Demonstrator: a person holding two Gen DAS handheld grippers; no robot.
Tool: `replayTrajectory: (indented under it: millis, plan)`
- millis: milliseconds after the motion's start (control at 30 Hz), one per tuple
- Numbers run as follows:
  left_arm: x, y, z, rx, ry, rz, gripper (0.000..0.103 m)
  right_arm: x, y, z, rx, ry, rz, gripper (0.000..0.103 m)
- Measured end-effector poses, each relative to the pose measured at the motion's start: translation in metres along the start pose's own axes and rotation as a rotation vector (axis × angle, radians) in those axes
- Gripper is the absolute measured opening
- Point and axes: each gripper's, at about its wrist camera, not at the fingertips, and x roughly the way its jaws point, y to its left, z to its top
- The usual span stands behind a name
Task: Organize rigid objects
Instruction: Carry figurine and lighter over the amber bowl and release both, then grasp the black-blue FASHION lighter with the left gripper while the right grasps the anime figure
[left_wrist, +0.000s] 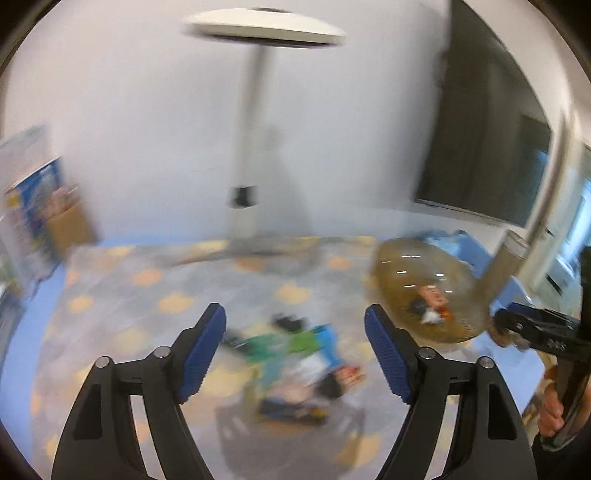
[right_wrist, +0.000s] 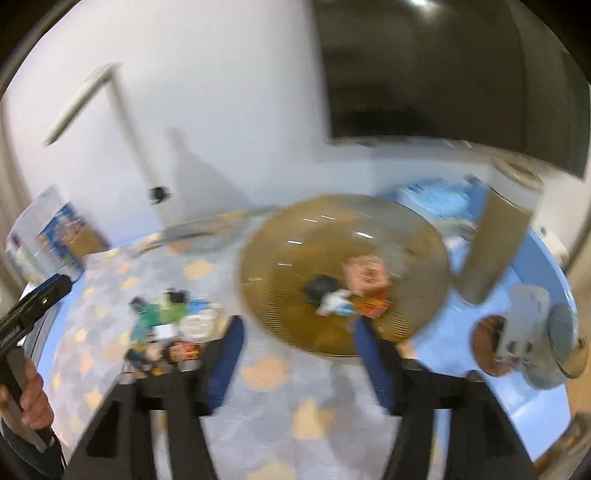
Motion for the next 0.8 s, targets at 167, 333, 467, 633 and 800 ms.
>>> replayTrajectory:
  millis: [167, 333, 467, 633, 800]
  plan:
    - [0.014, 0.06, -0.049, -0.101, 0.1, 0.107, 0.078, 0.027, 0.066, -0.035, -0.155, 0.031, 0.057, 0.063]
    - [0.048, 0.095, -0.102, -0.146, 0.228, 0.227, 0.078, 0.078, 0.101, -0.081, -0.26, 0.067, 0.035, 0.063]
    - [0.053, 0.097, -0.118, -0.137, 0.239, 0.235, 0.078, 0.103, 0.102, -0.101, -0.272, 0.119, 0.036, 0.063]
    - [0.06, 0.091, -0.12, -0.101, 0.265, 0.256, 0.078, 0.113, 0.097, -0.1, -0.258, 0.151, 0.018, 0.064]
    - [0.065, 0.087, -0.117, -0.071, 0.291, 0.251, 0.078, 0.117, 0.092, -0.097, -0.234, 0.178, 0.027, 0.064]
